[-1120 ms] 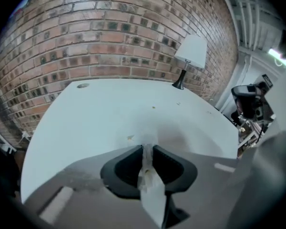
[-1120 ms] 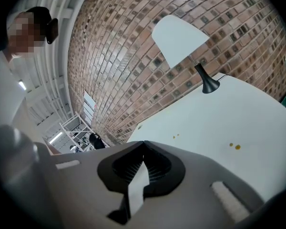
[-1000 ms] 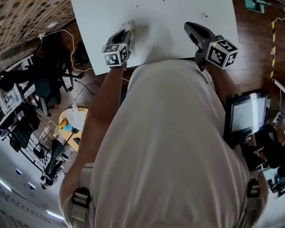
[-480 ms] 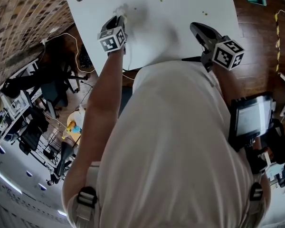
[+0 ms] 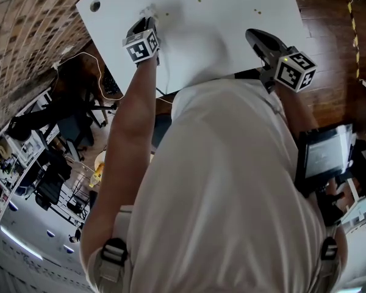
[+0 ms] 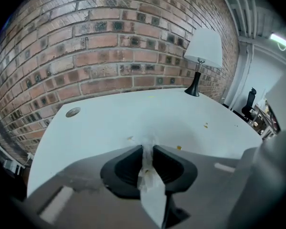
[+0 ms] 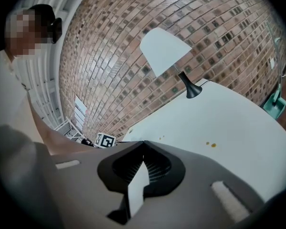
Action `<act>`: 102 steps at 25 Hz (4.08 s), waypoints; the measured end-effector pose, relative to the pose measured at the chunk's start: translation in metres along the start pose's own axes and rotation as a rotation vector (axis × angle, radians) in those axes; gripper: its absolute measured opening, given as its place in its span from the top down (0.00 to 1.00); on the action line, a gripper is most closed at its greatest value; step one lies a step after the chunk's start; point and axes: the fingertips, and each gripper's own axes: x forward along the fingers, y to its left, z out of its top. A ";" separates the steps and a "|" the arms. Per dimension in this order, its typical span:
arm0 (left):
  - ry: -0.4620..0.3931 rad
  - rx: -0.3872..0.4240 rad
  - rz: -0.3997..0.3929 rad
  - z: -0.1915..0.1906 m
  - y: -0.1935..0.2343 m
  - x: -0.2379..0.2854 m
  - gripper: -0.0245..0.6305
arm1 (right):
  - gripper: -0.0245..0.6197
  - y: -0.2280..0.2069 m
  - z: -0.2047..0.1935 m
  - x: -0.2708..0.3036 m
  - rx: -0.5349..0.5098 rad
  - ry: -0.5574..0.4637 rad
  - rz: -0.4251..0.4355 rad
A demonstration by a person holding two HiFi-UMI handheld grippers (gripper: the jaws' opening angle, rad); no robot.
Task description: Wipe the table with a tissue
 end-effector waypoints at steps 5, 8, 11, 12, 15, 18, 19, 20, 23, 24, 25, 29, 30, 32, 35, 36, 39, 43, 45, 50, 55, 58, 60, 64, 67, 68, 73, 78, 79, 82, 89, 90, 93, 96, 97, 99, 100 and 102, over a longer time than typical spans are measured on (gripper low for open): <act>-0.003 0.005 -0.027 -0.002 -0.019 0.006 0.85 | 0.95 -0.005 -0.006 -0.014 0.006 -0.015 -0.020; -0.006 0.005 -0.056 0.003 -0.025 0.006 0.85 | 0.95 -0.009 -0.005 -0.019 0.009 -0.022 -0.030; 0.018 0.070 -0.108 0.004 -0.035 0.009 0.85 | 0.95 -0.008 -0.009 -0.022 0.003 -0.020 -0.028; 0.031 0.116 -0.125 0.002 -0.040 0.011 0.85 | 0.95 -0.006 -0.012 -0.023 -0.004 -0.015 -0.025; 0.061 0.264 -0.186 -0.003 -0.054 0.014 0.85 | 0.95 0.001 -0.022 -0.026 -0.022 0.000 -0.012; 0.091 0.381 -0.253 -0.008 -0.054 0.013 0.85 | 0.95 0.003 -0.027 -0.025 -0.021 0.007 -0.010; 0.102 0.412 -0.268 -0.009 -0.053 0.014 0.85 | 0.95 0.002 -0.027 -0.025 -0.020 0.008 -0.014; 0.114 0.440 -0.280 -0.009 -0.054 0.014 0.85 | 0.95 0.000 -0.026 -0.025 -0.020 0.009 -0.018; 0.133 0.501 -0.282 -0.007 -0.059 0.017 0.85 | 0.95 -0.003 -0.024 -0.027 -0.018 0.001 -0.026; 0.134 0.506 -0.271 -0.007 -0.060 0.018 0.85 | 0.95 -0.003 -0.024 -0.027 -0.018 -0.001 -0.027; 0.133 0.504 -0.259 -0.007 -0.061 0.018 0.86 | 0.95 -0.002 -0.025 -0.028 -0.018 -0.002 -0.028; 0.117 0.523 -0.263 -0.005 -0.078 0.023 0.86 | 0.95 -0.003 -0.029 -0.030 -0.015 0.006 -0.028; 0.117 0.547 -0.269 -0.004 -0.085 0.026 0.86 | 0.95 -0.003 -0.029 -0.030 -0.016 0.007 -0.028; 0.120 0.587 -0.276 -0.001 -0.099 0.030 0.86 | 0.95 -0.005 -0.026 -0.031 -0.017 0.006 -0.030; 0.126 0.603 -0.266 -0.001 -0.112 0.036 0.88 | 0.95 -0.008 -0.022 -0.032 -0.019 0.000 -0.037; 0.131 0.602 -0.256 -0.002 -0.112 0.037 0.88 | 0.95 -0.009 -0.022 -0.033 -0.019 -0.002 -0.039; 0.138 0.592 -0.279 -0.006 -0.118 0.035 0.88 | 0.95 -0.010 -0.025 -0.036 -0.016 -0.003 -0.039; 0.134 0.594 -0.338 -0.009 -0.143 0.028 0.88 | 0.95 -0.010 -0.024 -0.037 -0.022 -0.006 -0.035; 0.125 0.575 -0.357 -0.015 -0.156 0.024 0.88 | 0.95 -0.010 -0.021 -0.035 -0.027 -0.010 -0.030; 0.101 0.493 -0.466 -0.033 -0.188 0.005 0.86 | 0.95 -0.007 -0.018 -0.032 -0.032 -0.014 -0.021; -0.047 0.277 -0.366 -0.016 -0.155 -0.012 0.86 | 0.95 -0.009 -0.016 -0.031 -0.017 -0.027 -0.024; -0.065 0.245 -0.247 -0.012 -0.118 -0.015 0.86 | 0.95 -0.010 -0.018 -0.032 -0.006 -0.028 -0.025; -0.042 0.276 -0.207 -0.016 -0.106 -0.014 0.86 | 0.95 -0.009 -0.019 -0.033 -0.004 -0.027 -0.022; 0.016 0.317 -0.197 -0.027 -0.104 -0.004 0.86 | 0.95 -0.009 -0.019 -0.031 -0.001 -0.028 -0.020; 0.038 0.427 -0.260 -0.036 -0.135 0.004 0.86 | 0.95 -0.012 -0.017 -0.032 0.001 -0.030 -0.029; 0.032 0.464 -0.275 -0.038 -0.148 0.007 0.86 | 0.95 -0.013 -0.016 -0.033 0.002 -0.031 -0.033; 0.039 0.543 -0.370 -0.053 -0.210 0.003 0.86 | 0.95 -0.013 -0.019 -0.035 0.004 -0.031 -0.033; 0.091 0.570 -0.524 -0.072 -0.249 -0.018 0.86 | 0.95 -0.011 -0.016 -0.036 -0.005 -0.025 -0.017; 0.100 0.560 -0.561 -0.075 -0.256 -0.024 0.86 | 0.95 -0.012 -0.014 -0.037 -0.007 -0.023 -0.014; 0.075 0.469 -0.594 -0.069 -0.279 -0.032 0.86 | 0.95 -0.027 -0.005 -0.052 -0.011 -0.023 0.000; -0.029 0.265 -0.413 -0.039 -0.252 -0.032 0.86 | 0.95 -0.047 0.003 -0.062 -0.024 0.003 0.065; -0.037 0.243 -0.388 -0.040 -0.247 -0.032 0.86 | 0.95 -0.048 0.002 -0.063 -0.031 0.007 0.073; -0.050 0.195 -0.311 -0.031 -0.225 -0.036 0.86 | 0.95 -0.046 0.008 -0.061 -0.050 0.021 0.104; -0.067 0.181 -0.242 -0.009 -0.207 -0.042 0.86 | 0.95 -0.042 0.016 -0.051 -0.051 0.036 0.138; -0.071 0.169 -0.228 -0.005 -0.206 -0.040 0.86 | 0.95 -0.045 0.017 -0.050 -0.052 0.043 0.147; -0.070 0.131 -0.206 -0.008 -0.205 -0.033 0.86 | 0.95 -0.050 0.018 -0.049 -0.055 0.065 0.168; -0.069 0.108 -0.197 -0.013 -0.202 -0.030 0.86 | 0.95 -0.050 0.018 -0.048 -0.059 0.076 0.181; -0.070 0.073 -0.174 -0.017 -0.196 -0.028 0.86 | 0.95 -0.050 0.019 -0.045 -0.068 0.090 0.209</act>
